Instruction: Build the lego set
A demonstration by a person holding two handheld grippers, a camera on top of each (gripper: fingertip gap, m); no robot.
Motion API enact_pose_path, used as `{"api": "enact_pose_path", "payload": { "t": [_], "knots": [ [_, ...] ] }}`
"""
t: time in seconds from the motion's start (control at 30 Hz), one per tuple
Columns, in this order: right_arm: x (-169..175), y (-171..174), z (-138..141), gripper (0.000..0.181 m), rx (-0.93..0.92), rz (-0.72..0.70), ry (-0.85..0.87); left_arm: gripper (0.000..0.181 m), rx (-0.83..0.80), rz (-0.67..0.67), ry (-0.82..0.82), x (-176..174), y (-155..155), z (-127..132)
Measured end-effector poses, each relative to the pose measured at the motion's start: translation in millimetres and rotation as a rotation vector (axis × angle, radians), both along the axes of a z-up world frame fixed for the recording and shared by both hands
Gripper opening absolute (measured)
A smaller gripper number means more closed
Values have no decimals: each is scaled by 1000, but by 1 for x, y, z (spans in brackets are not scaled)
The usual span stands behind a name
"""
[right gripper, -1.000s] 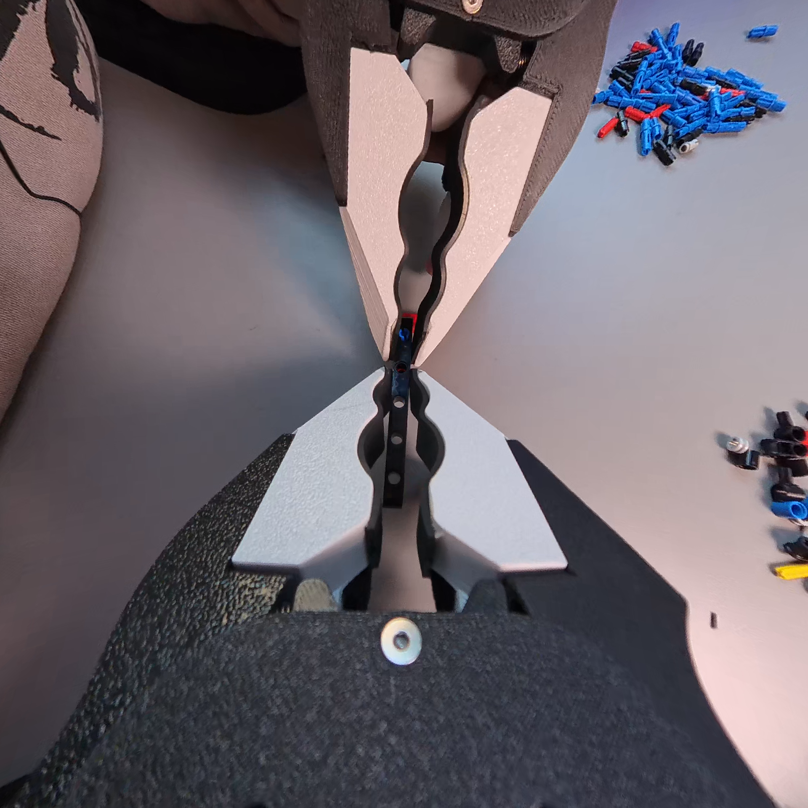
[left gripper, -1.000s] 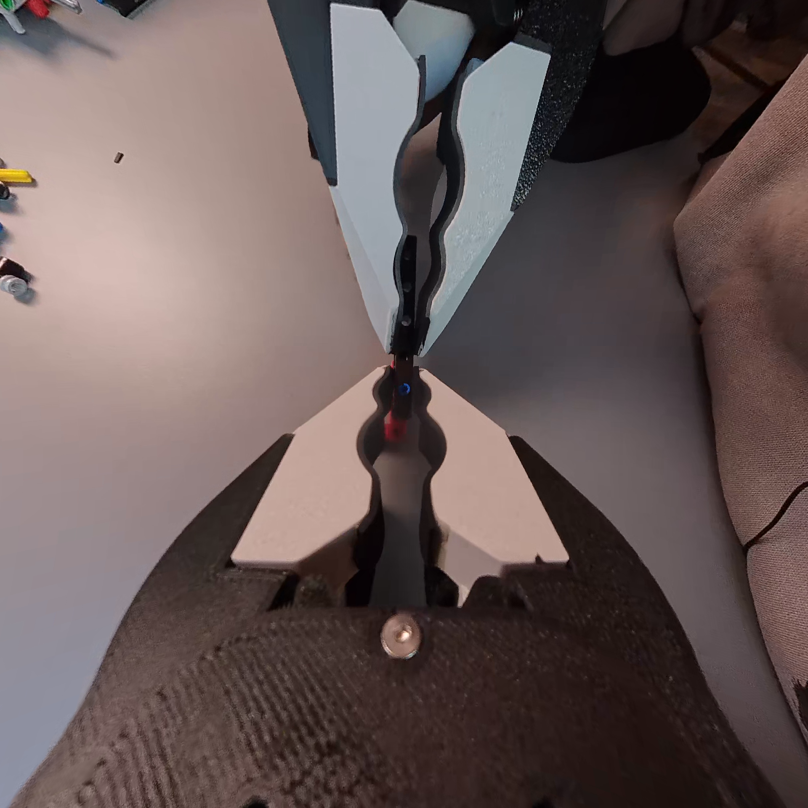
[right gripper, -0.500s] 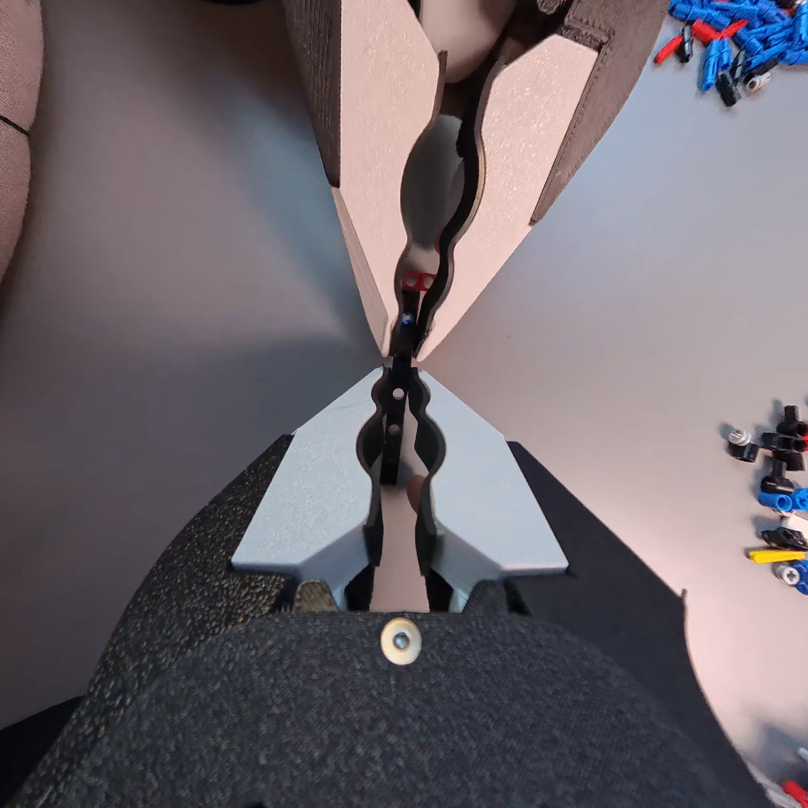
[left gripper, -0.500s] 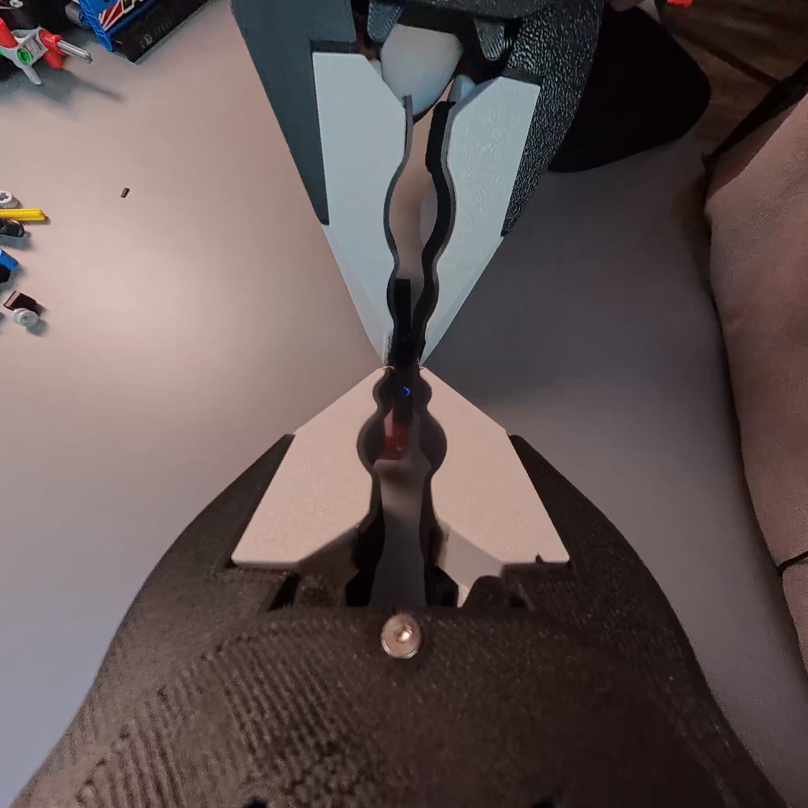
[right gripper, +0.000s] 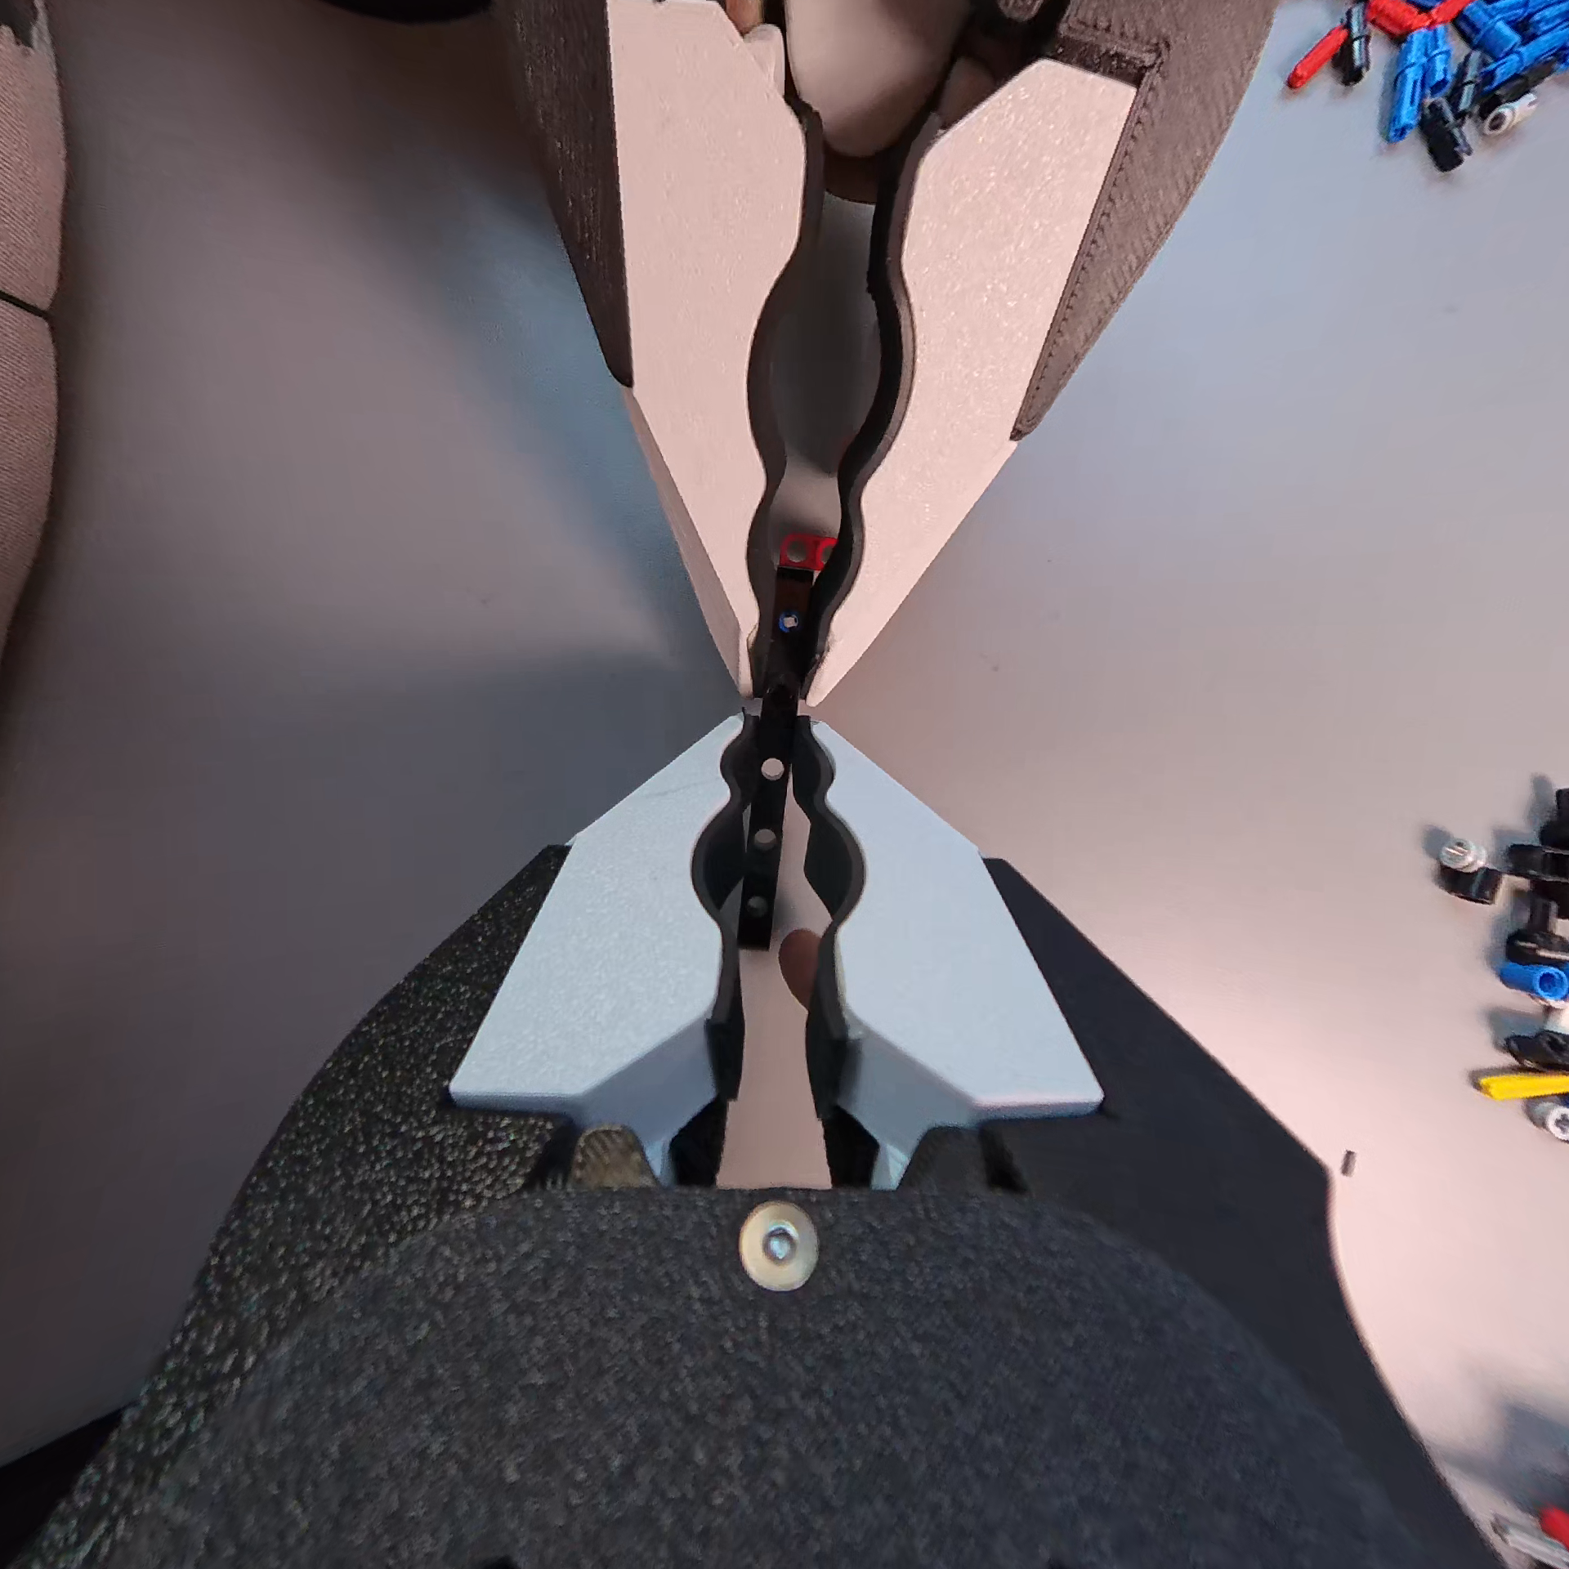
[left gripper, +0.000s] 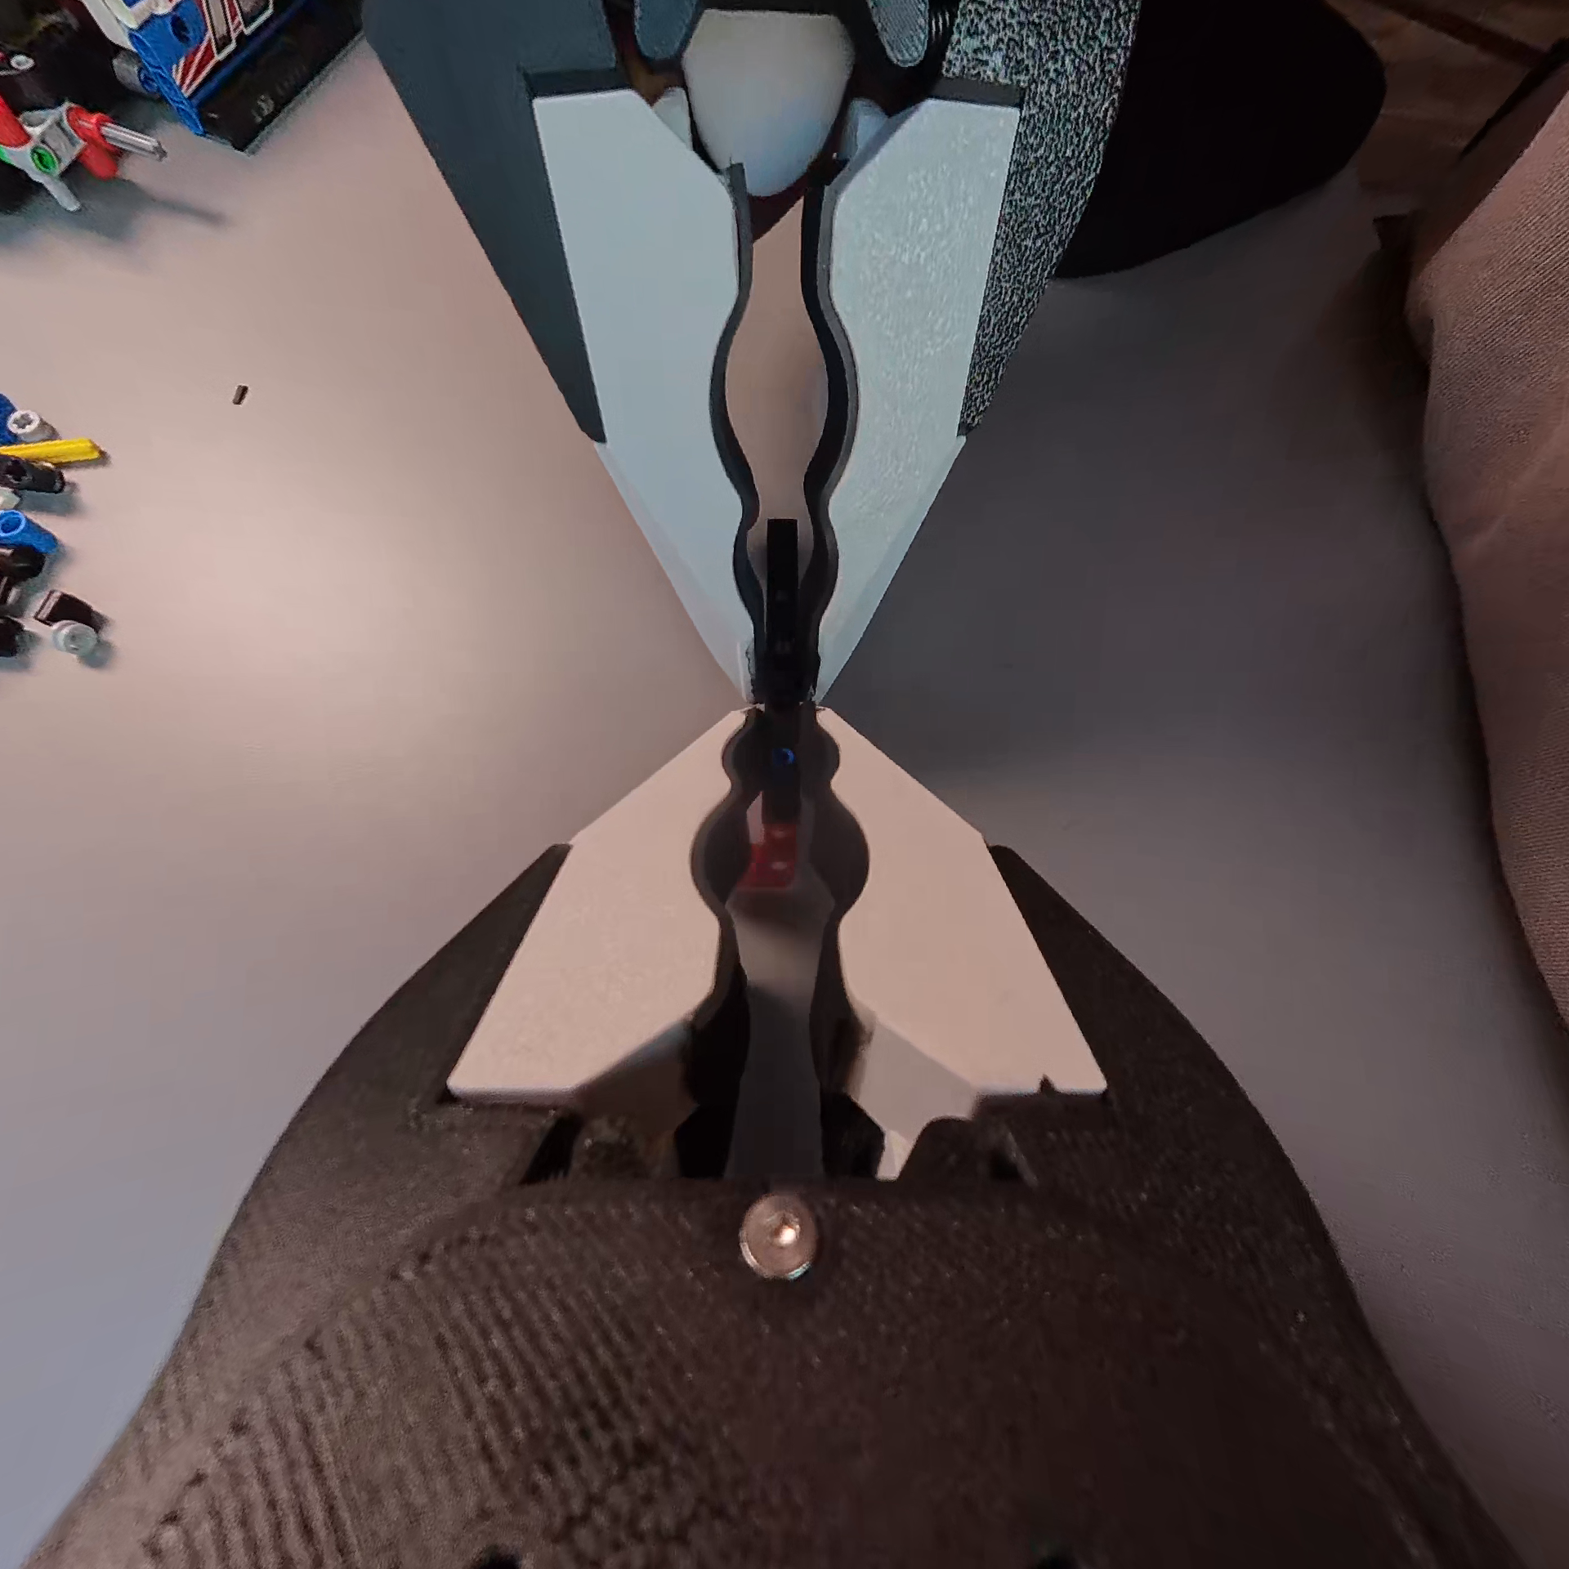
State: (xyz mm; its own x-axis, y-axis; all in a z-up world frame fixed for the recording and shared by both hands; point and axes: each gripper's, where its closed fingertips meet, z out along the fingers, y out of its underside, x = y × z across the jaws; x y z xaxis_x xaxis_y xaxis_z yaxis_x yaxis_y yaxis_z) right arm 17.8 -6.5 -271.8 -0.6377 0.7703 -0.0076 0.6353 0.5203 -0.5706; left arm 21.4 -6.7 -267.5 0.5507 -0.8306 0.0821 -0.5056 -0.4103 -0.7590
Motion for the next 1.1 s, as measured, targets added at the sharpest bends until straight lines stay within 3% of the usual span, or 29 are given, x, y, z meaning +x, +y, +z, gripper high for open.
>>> {"api": "enact_pose_path", "payload": {
  "t": [0.2,0.27,0.3,0.4,0.5,0.57,0.7,0.93,1.1],
  "knots": [
    [-3,-3,0,6,-4,-22,10,7,-15,26,-72,-2,-1,2],
    [-11,1,2,8,44,-29,102,8,-72,81,-130,-9,2,4],
    [-14,3,8,8,88,-5,184,7,-107,110,-191,-11,3,9],
    [-18,8,37,41,95,-36,378,7,-273,228,-519,-23,8,35],
    [-16,-1,63,57,80,-56,564,6,-436,226,-897,-21,2,67],
    [-16,-8,71,55,85,-47,620,6,-503,195,-1012,-11,-5,75],
    [-10,-28,78,33,85,58,619,6,-562,153,-1099,9,-17,87],
    [1,-42,102,24,-24,70,626,15,-530,100,-1234,17,-38,112],
    [4,-53,107,24,-28,80,617,11,-452,107,-1185,24,-48,116]
  ]
}}
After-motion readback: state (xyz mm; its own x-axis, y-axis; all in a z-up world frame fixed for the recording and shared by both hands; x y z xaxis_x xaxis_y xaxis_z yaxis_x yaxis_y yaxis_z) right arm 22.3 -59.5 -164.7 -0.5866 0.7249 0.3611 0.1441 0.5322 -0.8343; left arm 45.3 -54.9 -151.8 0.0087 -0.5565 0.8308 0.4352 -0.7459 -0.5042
